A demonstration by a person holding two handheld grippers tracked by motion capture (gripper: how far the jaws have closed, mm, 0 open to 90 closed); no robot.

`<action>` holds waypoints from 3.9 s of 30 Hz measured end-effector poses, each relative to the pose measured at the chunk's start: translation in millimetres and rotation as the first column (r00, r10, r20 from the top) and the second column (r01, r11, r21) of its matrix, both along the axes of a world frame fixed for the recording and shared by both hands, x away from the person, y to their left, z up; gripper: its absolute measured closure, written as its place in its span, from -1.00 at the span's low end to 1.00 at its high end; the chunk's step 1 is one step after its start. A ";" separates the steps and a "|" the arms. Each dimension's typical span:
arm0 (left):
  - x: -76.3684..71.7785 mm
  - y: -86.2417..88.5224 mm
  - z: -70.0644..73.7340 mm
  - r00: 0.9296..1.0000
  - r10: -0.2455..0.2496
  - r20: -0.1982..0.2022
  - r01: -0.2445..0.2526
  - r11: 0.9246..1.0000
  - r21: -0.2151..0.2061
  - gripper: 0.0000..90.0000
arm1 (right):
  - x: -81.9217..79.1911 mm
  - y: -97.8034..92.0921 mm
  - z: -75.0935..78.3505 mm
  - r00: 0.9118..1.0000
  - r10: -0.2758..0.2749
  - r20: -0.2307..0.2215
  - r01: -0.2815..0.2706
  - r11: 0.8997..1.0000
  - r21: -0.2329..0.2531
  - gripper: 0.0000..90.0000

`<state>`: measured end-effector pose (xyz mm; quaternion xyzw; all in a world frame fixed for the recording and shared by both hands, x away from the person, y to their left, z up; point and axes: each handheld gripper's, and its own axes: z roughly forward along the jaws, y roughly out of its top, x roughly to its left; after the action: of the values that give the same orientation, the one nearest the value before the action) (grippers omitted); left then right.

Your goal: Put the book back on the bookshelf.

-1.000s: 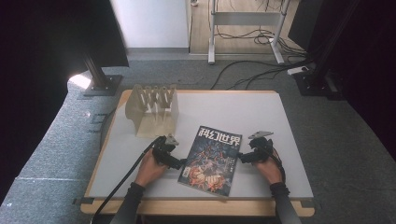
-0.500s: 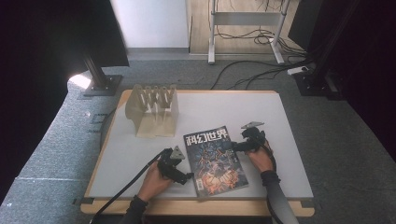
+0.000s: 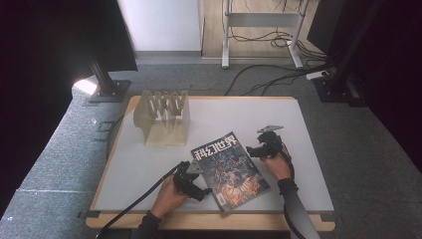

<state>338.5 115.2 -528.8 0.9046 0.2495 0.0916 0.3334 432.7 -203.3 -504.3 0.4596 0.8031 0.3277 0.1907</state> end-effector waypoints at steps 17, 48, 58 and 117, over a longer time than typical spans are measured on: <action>13.0 8.1 -0.5 0.998 0.060 -0.002 -0.060 0.998 -0.010 -1.00 | 0.9 38.3 -13.1 0.973 0.164 -0.162 -0.137 0.977 0.166 -0.39; 12.7 7.7 -0.5 0.998 0.060 -0.001 -0.060 0.998 -0.006 -1.00 | 7.0 44.8 20.9 0.952 0.280 -0.128 -0.253 0.948 0.190 0.80; 13.8 10.7 1.8 0.998 0.063 -0.025 -0.064 0.998 -0.007 -0.99 | -17.1 54.7 57.6 0.939 0.340 -0.042 -0.328 0.927 0.181 0.82; 54.8 19.3 89.6 0.989 0.136 -0.049 -0.144 0.963 -0.230 0.18 | -47.5 44.2 121.9 0.915 0.383 0.123 -0.401 0.892 0.206 0.82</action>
<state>393.3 134.5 -439.2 0.8407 0.3271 0.0703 0.4258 385.3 -159.1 -382.4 0.2935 0.8283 0.4670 0.0984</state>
